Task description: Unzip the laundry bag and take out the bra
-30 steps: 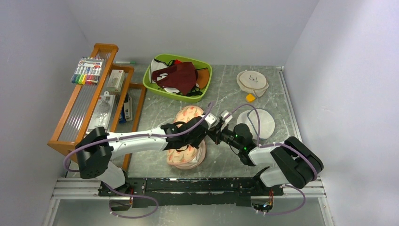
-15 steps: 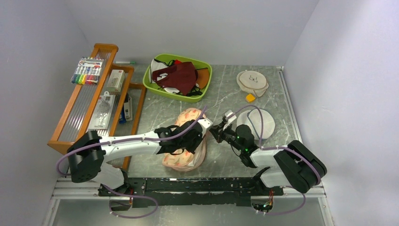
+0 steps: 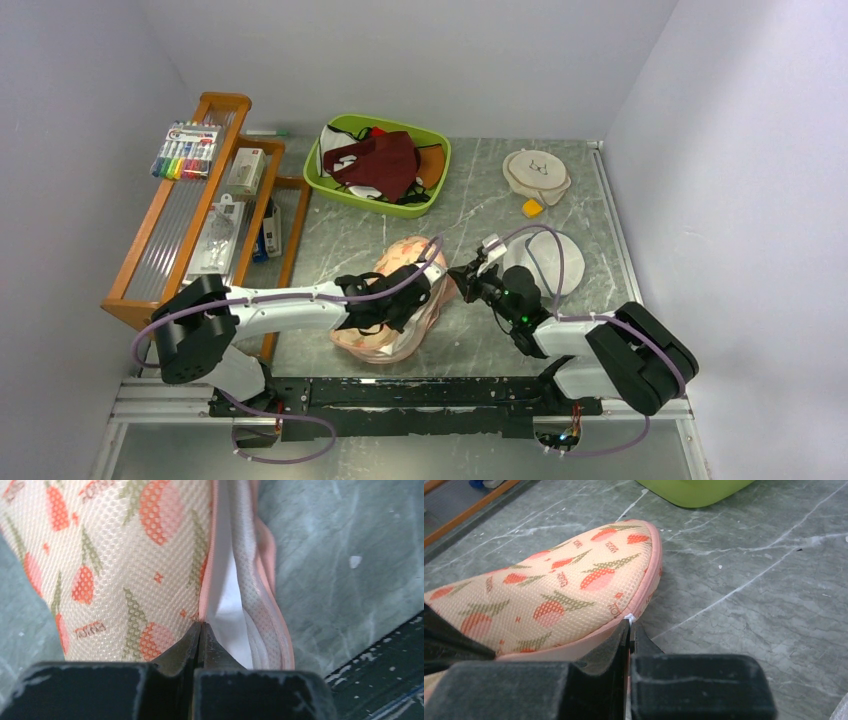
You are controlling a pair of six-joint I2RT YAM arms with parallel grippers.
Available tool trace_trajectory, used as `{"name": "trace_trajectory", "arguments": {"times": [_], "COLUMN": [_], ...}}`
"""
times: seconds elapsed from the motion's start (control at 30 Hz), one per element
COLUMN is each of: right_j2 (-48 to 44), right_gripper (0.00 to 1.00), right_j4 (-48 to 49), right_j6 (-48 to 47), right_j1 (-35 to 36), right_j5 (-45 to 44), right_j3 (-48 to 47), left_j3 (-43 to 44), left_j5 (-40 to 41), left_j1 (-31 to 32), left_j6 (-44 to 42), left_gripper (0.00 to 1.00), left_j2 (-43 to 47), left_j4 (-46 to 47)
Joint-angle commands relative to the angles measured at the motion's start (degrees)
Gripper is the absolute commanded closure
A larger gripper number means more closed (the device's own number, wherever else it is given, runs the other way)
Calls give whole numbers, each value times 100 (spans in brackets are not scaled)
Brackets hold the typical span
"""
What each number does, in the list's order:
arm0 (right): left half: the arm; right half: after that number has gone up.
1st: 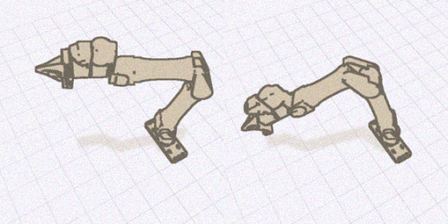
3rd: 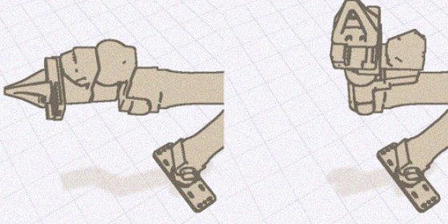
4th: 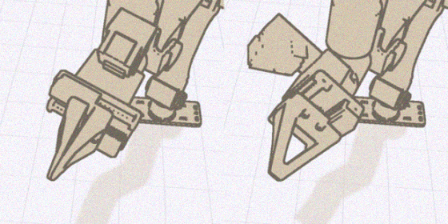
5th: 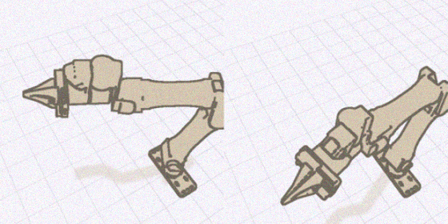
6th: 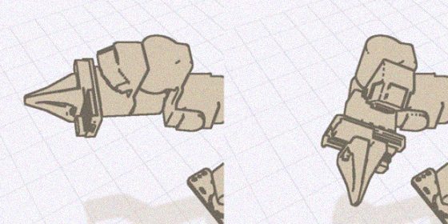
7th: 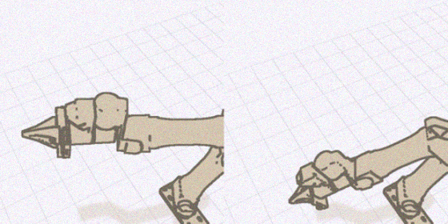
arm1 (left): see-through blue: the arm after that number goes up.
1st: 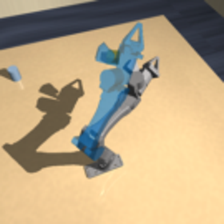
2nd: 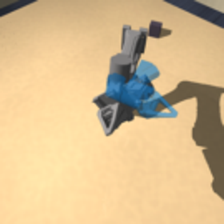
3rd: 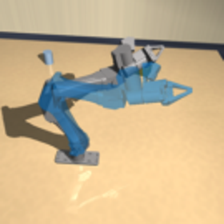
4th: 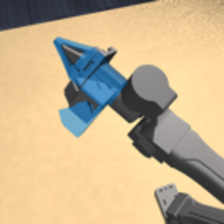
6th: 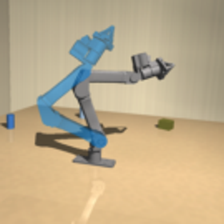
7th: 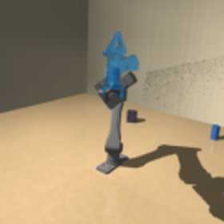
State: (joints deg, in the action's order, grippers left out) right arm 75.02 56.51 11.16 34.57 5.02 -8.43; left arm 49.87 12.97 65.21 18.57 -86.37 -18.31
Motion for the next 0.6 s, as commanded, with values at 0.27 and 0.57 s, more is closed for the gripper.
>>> {"name": "trace_trajectory", "arguments": {"times": [0.27,0.57], "right_j2": [-47,64], "right_gripper": [100,100], "right_j4": [837,1227], "right_j6": [-213,-151], "right_j1": [-34,-38], "right_j5": [1173,1646], "right_j3": [102,113], "left_j3": [542,1117], "left_j5": [-225,227], "left_j1": [-70,-70], "left_j6": [-333,-344], "left_gripper": [45,28], "left_j2": [644,345], "left_j4": [-640,30]}}
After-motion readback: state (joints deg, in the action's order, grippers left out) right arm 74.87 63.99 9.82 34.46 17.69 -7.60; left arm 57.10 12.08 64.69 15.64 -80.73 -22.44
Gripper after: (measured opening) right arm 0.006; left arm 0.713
